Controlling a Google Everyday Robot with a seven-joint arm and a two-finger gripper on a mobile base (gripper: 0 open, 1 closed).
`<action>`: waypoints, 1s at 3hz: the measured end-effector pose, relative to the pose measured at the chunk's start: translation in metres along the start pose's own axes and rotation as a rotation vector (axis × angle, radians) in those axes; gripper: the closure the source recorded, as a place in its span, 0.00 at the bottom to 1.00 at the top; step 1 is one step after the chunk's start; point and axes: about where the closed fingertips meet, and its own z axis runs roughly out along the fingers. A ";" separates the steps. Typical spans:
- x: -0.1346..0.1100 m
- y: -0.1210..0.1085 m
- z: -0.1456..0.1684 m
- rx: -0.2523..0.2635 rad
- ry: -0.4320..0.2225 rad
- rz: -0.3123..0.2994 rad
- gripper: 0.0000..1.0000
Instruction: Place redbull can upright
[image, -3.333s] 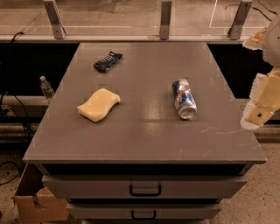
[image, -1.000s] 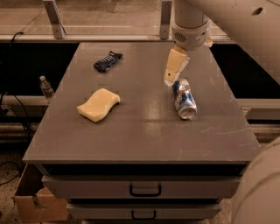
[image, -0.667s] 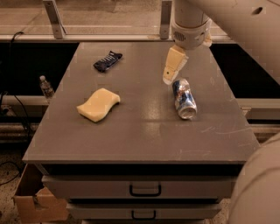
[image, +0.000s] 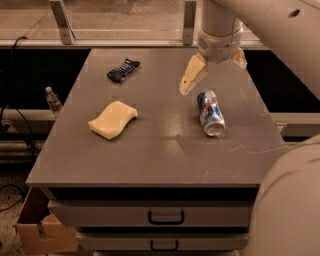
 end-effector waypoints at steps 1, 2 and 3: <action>0.004 0.014 0.003 -0.049 0.011 0.161 0.00; 0.010 0.029 0.019 -0.111 0.054 0.281 0.00; 0.014 0.037 0.033 -0.157 0.101 0.366 0.00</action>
Offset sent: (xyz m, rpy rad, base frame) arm -0.0455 0.0261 -0.0448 0.1642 0.1945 -0.4332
